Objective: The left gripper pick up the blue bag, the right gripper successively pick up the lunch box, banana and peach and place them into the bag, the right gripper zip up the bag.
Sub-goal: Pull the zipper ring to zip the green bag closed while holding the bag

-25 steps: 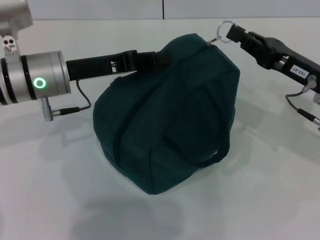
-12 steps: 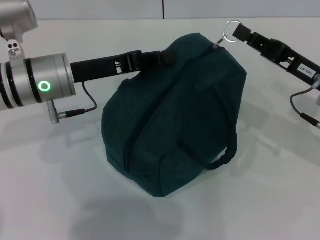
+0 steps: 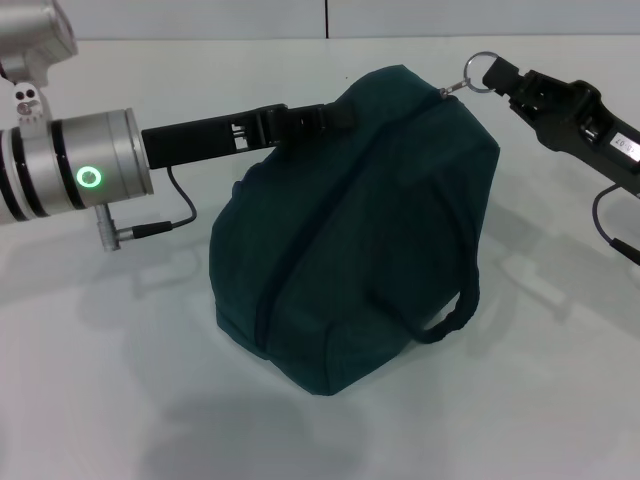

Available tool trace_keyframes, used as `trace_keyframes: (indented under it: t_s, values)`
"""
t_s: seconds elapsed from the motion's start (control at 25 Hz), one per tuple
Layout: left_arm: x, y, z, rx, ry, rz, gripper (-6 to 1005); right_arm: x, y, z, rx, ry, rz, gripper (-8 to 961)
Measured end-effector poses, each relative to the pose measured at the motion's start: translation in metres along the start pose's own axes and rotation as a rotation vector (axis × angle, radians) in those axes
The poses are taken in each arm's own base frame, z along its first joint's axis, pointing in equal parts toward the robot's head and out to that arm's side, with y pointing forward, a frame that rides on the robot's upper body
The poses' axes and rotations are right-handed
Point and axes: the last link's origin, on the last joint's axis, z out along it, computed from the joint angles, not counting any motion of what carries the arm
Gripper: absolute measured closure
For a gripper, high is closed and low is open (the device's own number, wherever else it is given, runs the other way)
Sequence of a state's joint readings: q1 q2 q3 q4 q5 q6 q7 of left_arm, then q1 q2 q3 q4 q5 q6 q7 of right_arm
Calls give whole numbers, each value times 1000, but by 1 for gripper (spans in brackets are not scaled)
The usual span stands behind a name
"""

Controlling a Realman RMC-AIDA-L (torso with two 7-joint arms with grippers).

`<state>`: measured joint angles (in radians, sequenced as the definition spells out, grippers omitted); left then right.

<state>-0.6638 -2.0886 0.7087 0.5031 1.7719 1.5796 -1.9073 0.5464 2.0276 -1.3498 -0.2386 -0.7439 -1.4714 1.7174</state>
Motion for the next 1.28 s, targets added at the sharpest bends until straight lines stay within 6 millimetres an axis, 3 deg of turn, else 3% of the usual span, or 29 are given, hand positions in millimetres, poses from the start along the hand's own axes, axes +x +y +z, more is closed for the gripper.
trace_keyframes:
  t_s: [1.28]
  values:
    - [-6, 18, -6, -133, 21, 50, 914, -4, -24, -20, 161, -67, 84, 949]
